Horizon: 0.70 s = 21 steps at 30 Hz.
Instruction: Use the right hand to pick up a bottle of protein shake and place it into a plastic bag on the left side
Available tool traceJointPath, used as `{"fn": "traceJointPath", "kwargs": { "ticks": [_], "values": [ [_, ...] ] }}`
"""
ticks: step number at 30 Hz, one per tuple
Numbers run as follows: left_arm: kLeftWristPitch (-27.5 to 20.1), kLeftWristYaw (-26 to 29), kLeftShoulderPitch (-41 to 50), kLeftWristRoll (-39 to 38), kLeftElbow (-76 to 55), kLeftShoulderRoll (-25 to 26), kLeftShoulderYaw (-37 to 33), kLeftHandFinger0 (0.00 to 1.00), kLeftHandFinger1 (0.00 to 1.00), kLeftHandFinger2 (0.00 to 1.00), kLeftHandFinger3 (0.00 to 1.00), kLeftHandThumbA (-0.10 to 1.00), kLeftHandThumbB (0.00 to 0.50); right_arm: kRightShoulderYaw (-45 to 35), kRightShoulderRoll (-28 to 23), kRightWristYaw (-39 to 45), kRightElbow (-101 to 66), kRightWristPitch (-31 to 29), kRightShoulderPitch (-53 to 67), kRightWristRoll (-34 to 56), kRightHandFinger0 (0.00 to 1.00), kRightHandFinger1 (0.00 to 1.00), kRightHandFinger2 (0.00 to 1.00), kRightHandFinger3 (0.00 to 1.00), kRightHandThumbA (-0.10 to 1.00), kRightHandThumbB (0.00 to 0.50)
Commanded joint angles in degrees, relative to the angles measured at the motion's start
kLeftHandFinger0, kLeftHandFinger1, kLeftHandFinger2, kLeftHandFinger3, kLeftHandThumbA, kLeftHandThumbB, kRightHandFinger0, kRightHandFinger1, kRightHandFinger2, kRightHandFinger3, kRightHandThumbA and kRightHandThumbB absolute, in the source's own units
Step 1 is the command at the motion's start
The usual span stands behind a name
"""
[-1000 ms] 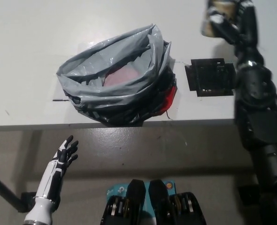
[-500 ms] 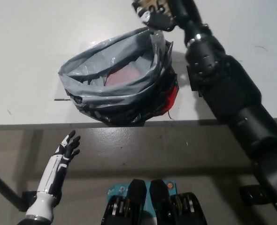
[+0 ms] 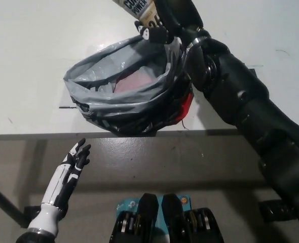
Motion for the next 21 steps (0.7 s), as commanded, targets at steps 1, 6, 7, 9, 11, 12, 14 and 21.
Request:
{"fn": "traceJointPath", "kwargs": {
  "ticks": [1, 6, 7, 9, 11, 12, 14, 21],
  "values": [
    [1.1, -1.4, -1.5, -0.8, -2.6, 0.8, -0.5, 1.00, 1.00, 1.00, 1.00, 0.89, 0.053, 0.6, -1.5, -2.4, 0.2, -2.0, -3.4, -2.6, 0.08, 0.51, 0.88, 0.94, -0.10, 0.107],
    [1.9, -1.5, -3.0, -0.3, -2.6, 1.0, -0.8, 1.00, 1.00, 1.00, 1.00, 0.83, 0.058, 1.1, -1.9, -3.9, 1.1, -3.6, -3.3, -3.7, 0.04, 0.47, 0.85, 0.90, -0.10, 0.123],
    [1.9, -1.4, -3.2, -0.1, -2.5, 1.0, -0.9, 1.00, 1.00, 1.00, 1.00, 0.83, 0.065, 1.1, -2.0, -3.7, 1.1, -3.7, -3.3, -3.7, 0.05, 0.48, 0.85, 0.89, -0.10, 0.125],
    [2.4, -1.3, -4.1, 0.1, -2.5, 1.0, -1.1, 1.00, 1.00, 1.00, 1.00, 0.83, 0.051, 0.8, -2.2, -1.9, 1.2, -4.1, -3.3, -3.2, 0.09, 0.45, 0.77, 0.82, -0.10, 0.164],
    [2.8, -1.5, -4.5, 0.2, -2.6, 1.1, -1.3, 1.00, 1.00, 1.00, 1.00, 0.82, 0.043, 0.4, -2.3, -0.4, 0.9, -4.1, -3.0, -2.7, 0.09, 0.41, 0.68, 0.74, -0.02, 0.205],
    [3.0, -1.6, -4.6, 0.2, -2.7, 1.1, -1.4, 1.00, 1.00, 1.00, 1.00, 0.82, 0.034, 0.2, -2.4, 0.3, 0.7, -3.7, -2.9, -2.5, 0.09, 0.39, 0.64, 0.70, 0.08, 0.229],
    [3.3, -1.9, -5.0, 0.4, -2.8, 1.1, -1.8, 1.00, 1.00, 1.00, 1.00, 0.82, 0.032, 0.0, -2.7, 2.6, 0.1, -3.1, -2.3, -2.0, 0.03, 0.31, 0.52, 0.59, 0.14, 0.239],
    [4.3, -2.7, -7.1, 0.8, -2.0, 1.6, -3.1, 1.00, 1.00, 1.00, 1.00, 0.83, 0.037, -3.1, -4.8, 10.7, -5.8, -4.4, -1.2, 2.2, 1.00, 1.00, 1.00, 1.00, 0.71, 0.499]
  ]
}}
